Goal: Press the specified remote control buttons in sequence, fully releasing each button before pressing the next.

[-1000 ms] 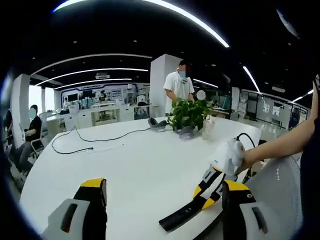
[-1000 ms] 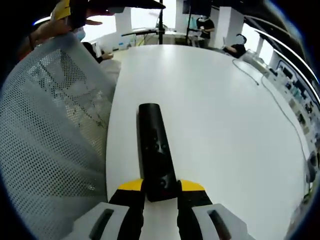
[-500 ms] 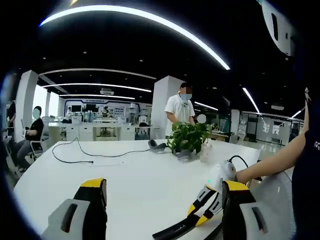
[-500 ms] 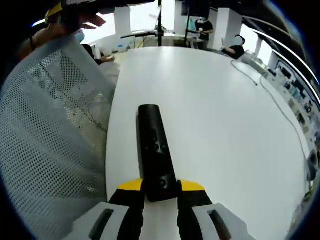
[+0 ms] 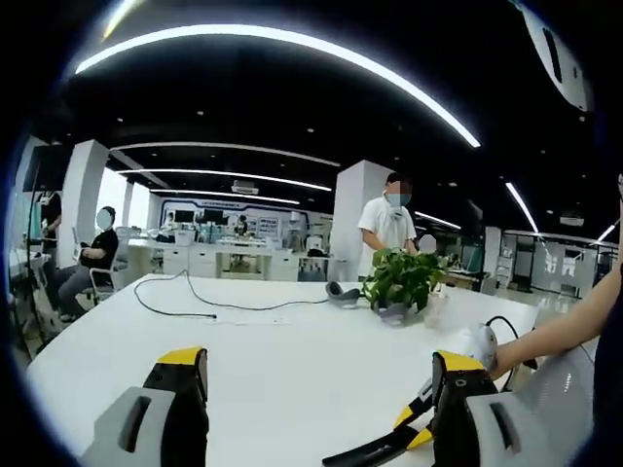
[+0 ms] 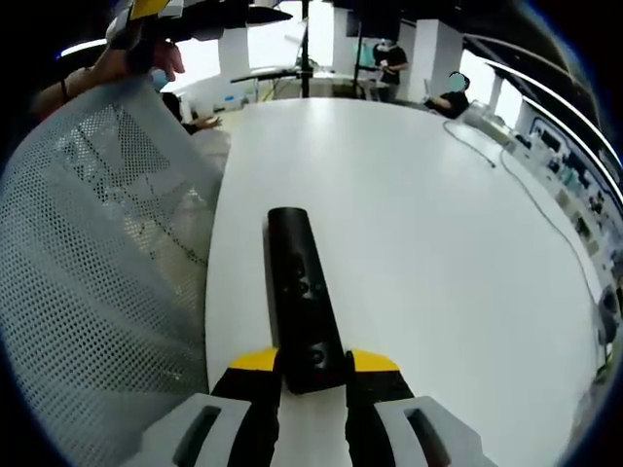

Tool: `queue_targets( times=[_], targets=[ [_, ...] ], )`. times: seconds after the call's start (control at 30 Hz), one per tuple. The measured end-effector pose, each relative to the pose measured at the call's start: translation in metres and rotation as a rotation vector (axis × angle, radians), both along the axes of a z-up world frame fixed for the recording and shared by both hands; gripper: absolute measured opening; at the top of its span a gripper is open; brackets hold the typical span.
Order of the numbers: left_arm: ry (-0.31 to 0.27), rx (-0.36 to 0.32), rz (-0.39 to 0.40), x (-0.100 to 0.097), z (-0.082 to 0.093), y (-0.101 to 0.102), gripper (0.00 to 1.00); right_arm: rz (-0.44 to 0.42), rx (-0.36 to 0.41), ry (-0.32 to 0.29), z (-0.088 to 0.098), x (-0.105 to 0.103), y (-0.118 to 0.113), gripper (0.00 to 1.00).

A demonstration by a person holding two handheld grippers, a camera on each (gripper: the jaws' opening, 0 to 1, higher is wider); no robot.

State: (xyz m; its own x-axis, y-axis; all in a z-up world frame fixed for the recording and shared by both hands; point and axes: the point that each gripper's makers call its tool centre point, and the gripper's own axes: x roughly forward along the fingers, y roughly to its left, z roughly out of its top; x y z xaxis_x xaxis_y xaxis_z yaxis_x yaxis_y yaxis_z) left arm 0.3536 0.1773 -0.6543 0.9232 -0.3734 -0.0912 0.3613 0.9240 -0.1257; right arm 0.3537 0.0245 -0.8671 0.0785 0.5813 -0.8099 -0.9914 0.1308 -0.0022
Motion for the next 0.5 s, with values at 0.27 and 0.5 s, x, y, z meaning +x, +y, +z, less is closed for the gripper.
queue_targets(
  times=[0.27,0.5],
  targets=[
    [-0.017,-0.063,0.0,-0.0021,0.006,0.0026,1.0,0.006,0.007,-0.005,-0.0001,0.0,0.0002,0.23],
    [-0.02,-0.057,0.028,-0.0014,0.0064,0.0081,0.99,0.014,-0.016,-0.006,-0.0001,-0.0003,0.0005,0.23]
  ],
)
